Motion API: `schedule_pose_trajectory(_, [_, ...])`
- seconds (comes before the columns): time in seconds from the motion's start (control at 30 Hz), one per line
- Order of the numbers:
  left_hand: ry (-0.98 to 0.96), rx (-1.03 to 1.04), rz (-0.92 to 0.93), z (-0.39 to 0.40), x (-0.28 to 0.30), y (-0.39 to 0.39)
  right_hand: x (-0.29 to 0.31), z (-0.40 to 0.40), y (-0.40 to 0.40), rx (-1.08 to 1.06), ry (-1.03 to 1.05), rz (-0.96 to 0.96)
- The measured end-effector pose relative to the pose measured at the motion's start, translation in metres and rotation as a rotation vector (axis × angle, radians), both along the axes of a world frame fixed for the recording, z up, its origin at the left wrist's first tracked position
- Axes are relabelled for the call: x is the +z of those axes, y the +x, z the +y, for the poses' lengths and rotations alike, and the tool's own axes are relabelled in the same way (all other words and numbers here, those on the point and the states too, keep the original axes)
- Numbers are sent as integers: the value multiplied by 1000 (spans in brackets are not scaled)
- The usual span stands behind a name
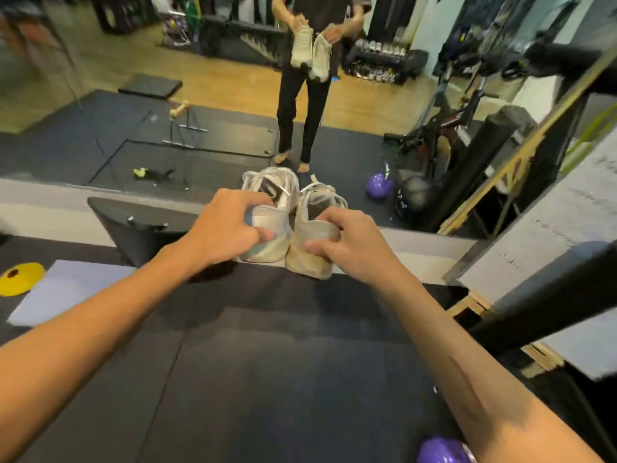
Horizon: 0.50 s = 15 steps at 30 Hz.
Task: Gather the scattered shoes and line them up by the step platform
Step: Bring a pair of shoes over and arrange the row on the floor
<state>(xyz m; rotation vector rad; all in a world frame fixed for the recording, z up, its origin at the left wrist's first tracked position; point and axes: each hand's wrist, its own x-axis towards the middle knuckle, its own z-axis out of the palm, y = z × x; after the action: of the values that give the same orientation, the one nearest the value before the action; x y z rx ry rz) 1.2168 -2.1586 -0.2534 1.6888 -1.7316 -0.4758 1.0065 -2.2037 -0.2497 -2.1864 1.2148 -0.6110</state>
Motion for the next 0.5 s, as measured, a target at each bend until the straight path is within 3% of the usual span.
schedule_pose_trajectory(0.2, [-269,-116,65,21,137,-18,138,46,-30,-129,-260,-130])
schedule_pose_trajectory(0.5, [-387,-479,62,23,193,-43,185,116,-43,-489,-450,-128])
